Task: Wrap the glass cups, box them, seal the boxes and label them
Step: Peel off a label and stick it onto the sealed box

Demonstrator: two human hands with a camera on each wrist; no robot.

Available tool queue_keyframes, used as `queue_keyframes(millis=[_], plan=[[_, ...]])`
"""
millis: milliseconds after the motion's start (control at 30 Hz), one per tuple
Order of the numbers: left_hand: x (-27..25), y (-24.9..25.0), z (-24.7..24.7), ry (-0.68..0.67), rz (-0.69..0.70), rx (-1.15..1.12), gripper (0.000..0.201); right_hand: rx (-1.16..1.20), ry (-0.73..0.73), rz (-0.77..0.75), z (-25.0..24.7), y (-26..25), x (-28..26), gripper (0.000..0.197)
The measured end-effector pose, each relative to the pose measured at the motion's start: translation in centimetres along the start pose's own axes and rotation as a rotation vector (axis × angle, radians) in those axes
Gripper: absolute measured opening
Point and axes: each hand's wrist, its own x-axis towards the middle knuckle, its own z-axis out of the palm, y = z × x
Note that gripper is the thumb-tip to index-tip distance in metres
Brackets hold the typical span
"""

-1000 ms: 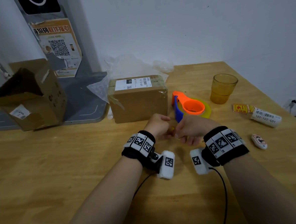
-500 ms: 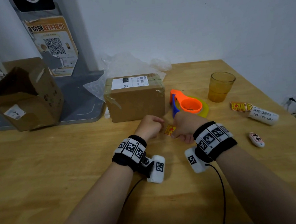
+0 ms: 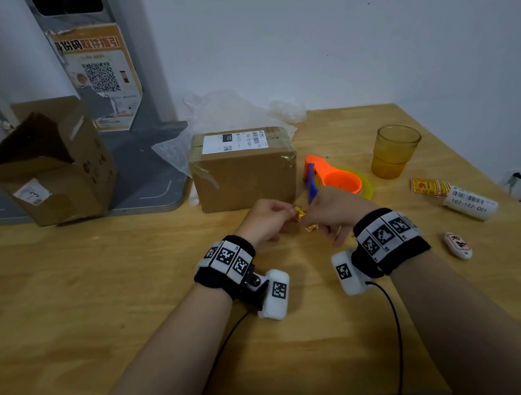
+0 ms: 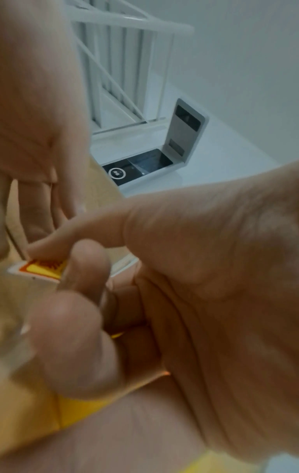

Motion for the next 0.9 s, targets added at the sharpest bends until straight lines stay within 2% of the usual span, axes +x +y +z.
queue_keyframes(millis=[100, 167, 300, 367, 433, 567, 733, 900], plan=[[-0.1, 0.7, 0.2, 0.018, 0.094, -0.091, 0.008, 0.097, -0.016, -0.045, -0.6, -0.5, -0.2, 0.031], [-0.1, 1.7, 0.0, 0.066, 0.177, -0.152, 0.012, 0.136, 0.030, -0.095, -1.6, -1.1, -0.6, 0.030], [-0.1, 4.8, -1.8, 0.178, 0.324, -0.207, 0.011, 0.273, 0.262, -0.262, -3.9, -2.8, -1.2, 0.024], [0.0, 6.3, -2.8, 0.190, 0.376, -0.247, 0.008, 0.354, 0.358, -0.381, -4.8, -3.6, -1.5, 0.019], [0.2, 7.3, -3.6, 0.176, 0.397, -0.299, 0.010, 0.411, 0.397, -0.481, -5.3, -4.4, -1.5, 0.013], [0.8, 8.3, -4.5, 0.105, 0.382, -0.469, 0.010, 0.507, 0.440, -0.586, -5.2, -5.5, -0.8, 0.010], [1.5, 8.3, -5.4, 0.004, 0.394, -0.609, 0.017, 0.607, 0.523, -0.631, -4.6, -6.2, 0.5, 0.007], [2.8, 8.3, -5.8, 0.000, 0.417, -0.704, 0.019, 0.655, 0.562, -0.650, -4.1, -7.3, 1.6, 0.007]])
